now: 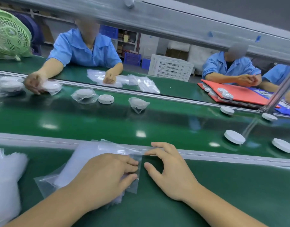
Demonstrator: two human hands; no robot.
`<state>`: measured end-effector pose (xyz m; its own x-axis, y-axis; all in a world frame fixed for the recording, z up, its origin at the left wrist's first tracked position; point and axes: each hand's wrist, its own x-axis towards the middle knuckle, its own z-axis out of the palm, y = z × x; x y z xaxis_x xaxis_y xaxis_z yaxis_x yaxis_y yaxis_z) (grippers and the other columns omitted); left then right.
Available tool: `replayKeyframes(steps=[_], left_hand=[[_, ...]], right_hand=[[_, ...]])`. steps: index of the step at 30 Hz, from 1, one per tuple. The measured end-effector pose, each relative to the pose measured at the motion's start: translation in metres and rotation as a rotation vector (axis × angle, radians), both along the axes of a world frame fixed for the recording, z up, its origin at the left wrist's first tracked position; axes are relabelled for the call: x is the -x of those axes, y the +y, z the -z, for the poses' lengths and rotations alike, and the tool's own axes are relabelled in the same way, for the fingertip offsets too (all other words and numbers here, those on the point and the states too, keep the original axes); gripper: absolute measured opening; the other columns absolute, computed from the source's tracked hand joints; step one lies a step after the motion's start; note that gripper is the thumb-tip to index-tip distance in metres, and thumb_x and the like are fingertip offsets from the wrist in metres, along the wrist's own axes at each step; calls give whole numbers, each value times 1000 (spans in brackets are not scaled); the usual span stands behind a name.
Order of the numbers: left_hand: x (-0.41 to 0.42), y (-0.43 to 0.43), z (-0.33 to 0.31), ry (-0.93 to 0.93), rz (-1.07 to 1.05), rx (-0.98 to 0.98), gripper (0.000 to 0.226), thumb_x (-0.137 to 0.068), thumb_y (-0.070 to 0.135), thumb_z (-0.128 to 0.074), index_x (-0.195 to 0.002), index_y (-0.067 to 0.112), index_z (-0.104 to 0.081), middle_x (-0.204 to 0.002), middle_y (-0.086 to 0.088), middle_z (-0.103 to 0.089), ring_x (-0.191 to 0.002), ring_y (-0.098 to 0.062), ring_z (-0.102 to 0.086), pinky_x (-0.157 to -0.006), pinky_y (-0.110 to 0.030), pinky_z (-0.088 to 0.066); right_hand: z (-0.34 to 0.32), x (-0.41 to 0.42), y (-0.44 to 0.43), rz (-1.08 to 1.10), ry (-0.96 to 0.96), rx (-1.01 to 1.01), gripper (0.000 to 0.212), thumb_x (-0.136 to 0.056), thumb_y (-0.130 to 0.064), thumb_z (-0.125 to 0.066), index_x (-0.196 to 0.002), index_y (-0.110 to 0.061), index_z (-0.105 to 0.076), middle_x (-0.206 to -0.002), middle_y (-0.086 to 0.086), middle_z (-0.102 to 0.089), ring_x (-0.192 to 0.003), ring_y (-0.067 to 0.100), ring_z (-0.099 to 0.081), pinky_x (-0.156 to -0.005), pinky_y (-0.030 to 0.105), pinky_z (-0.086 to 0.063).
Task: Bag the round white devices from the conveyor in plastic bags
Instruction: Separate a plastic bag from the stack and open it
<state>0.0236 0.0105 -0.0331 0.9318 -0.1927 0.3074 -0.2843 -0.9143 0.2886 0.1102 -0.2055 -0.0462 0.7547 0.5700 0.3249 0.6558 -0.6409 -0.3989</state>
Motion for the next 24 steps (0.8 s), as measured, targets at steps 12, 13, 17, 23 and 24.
replayKeyframes(steps=[12, 13, 17, 23, 24], left_hand=[[1, 4, 3, 34, -24, 37, 49, -79, 77, -29, -109, 61, -63, -103, 64, -39, -110, 34, -35, -84, 1, -32], [0, 5, 3, 45, -20, 45, 44, -81, 76, -33, -109, 62, -63, -102, 65, -38, -114, 34, -34, -88, -1, -35], [-4, 7, 6, 78, 9, 69, 23, -90, 58, -57, -111, 57, -67, -93, 65, -38, -113, 37, -30, -99, -6, -36], [-4, 11, 6, 72, 15, 127, 20, -93, 49, -62, -110, 50, -71, -102, 54, -52, -110, 38, -34, -103, -7, -37], [-4, 11, 4, 64, 10, 138, 19, -94, 47, -62, -109, 49, -72, -101, 54, -51, -112, 36, -35, -103, -5, -36]], right_hand=[[-18, -34, -28, -23, 183, -284, 59, -87, -48, -66, -143, -52, -45, -141, -27, -48, -131, -3, -49, -100, 12, -41], [-25, -52, -41, 44, 139, -269, 65, -88, -44, -69, -147, -49, -42, -144, -25, -48, -130, -4, -49, -102, 16, -41], [-46, -147, -121, 582, -151, 247, 70, -92, -49, -65, -155, -30, -39, -158, 6, -43, -146, 28, -36, -117, 43, -33], [-24, -198, -204, 729, 114, 447, 54, -103, -47, -52, -152, -27, -44, -125, 13, -67, -97, 34, -61, -80, 40, -49], [-23, -196, -201, 714, 45, 432, 49, -104, -45, -49, -149, -26, -47, -116, 12, -69, -88, 32, -58, -77, 41, -49]])
